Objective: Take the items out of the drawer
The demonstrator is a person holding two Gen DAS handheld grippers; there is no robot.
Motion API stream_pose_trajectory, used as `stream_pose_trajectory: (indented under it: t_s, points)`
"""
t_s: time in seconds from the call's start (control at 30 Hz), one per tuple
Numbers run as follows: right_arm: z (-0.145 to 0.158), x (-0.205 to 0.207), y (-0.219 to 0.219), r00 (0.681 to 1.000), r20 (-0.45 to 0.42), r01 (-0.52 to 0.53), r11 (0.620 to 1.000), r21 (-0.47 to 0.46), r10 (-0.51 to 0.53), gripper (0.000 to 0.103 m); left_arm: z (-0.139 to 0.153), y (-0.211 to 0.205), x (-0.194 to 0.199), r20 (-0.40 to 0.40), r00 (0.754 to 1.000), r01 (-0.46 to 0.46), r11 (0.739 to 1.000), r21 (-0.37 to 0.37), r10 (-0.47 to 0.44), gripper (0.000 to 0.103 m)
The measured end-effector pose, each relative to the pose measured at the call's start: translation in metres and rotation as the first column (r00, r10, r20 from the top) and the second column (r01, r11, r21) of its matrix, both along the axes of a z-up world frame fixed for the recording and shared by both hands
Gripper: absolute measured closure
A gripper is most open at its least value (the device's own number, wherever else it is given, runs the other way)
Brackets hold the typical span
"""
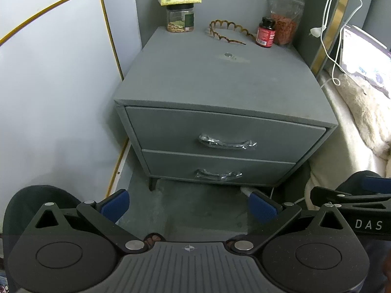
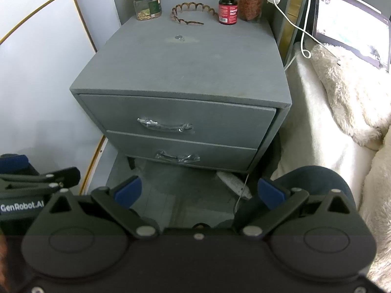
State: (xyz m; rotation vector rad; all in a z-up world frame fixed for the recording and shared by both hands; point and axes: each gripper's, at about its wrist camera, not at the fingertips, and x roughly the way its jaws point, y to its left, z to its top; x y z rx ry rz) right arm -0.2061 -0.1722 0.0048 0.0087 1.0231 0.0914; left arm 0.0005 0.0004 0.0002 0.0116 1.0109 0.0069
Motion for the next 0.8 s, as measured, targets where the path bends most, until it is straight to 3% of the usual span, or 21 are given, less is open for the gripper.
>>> stream_pose_trajectory:
  t_s: [0.4, 0.8]
  points:
    - [0.0, 0.001, 0.001, 1.0, -0.001, -0.009, 1.0, 0.001, 0.009, 0.0, 0.002, 0.002, 0.005, 0.005, 1.0, -0.002, 1.0, 0.011, 0.002, 0.0]
    - [0.001, 0.001, 0.001, 1.0, 0.002, -0.015, 1.0, -0.002, 0.015, 0.001, 0.002, -0.002, -0.013, 0.019, 1.0, -0.024, 1.0, 0.003, 0.023, 0.0]
